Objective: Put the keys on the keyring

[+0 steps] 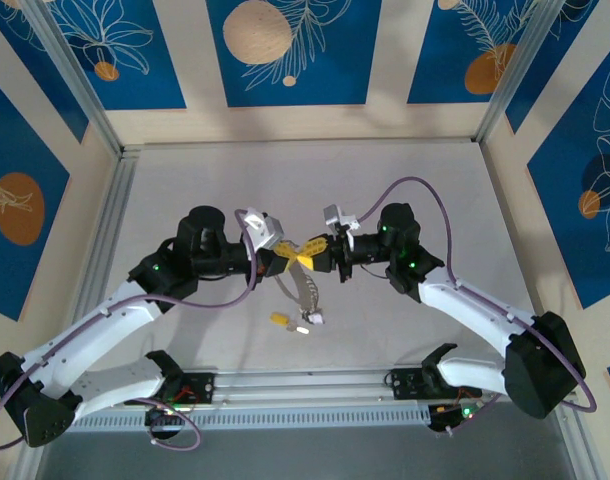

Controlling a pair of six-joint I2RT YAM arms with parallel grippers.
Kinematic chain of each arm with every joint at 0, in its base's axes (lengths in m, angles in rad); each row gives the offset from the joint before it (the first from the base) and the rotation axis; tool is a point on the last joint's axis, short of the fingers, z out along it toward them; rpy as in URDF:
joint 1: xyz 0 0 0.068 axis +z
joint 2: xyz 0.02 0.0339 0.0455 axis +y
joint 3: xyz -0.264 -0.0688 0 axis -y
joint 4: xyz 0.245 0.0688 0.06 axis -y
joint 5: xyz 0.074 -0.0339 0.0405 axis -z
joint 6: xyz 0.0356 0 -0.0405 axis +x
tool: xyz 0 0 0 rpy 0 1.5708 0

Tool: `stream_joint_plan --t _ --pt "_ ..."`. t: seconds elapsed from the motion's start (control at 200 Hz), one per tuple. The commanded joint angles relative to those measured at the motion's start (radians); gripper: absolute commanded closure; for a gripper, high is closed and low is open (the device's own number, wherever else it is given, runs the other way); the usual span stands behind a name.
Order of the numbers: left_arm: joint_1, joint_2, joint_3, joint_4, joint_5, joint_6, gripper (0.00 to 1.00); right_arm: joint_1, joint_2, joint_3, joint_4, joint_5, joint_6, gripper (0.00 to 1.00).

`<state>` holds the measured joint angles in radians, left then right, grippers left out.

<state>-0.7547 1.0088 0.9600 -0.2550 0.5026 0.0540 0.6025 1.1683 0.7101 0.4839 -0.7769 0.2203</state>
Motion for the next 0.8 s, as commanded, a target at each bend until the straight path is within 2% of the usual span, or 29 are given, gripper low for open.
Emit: stream_joint_plan --t 0.0,0.26,0.435,0.61,0.795 --pt "-0.018 -0.013 -0.013 -0.013 0.017 0.020 1.00 0.036 -0.048 0.020 0.007 0.035 -0.031 0.87" --pt "-0.017 -0.027 0.006 -0.071 -0.012 0.053 1.00 0.009 -0.124 0.006 -0.122 0.063 -0.057 0.68" --pt "-0.017 -0.022 0.020 -0.099 -0.018 0.070 1.00 -0.009 -0.149 0.016 -0.211 0.063 -0.084 0.69" --pt "-0.018 -0.004 0.059 -0.172 -0.019 0.110 1.00 -0.021 -0.163 0.052 -0.381 0.050 -0.144 0.68" --pt "-0.019 0.021 0.103 -0.254 -0.015 0.156 1.00 -0.006 -0.137 0.058 -0.399 0.035 -0.136 0.67"
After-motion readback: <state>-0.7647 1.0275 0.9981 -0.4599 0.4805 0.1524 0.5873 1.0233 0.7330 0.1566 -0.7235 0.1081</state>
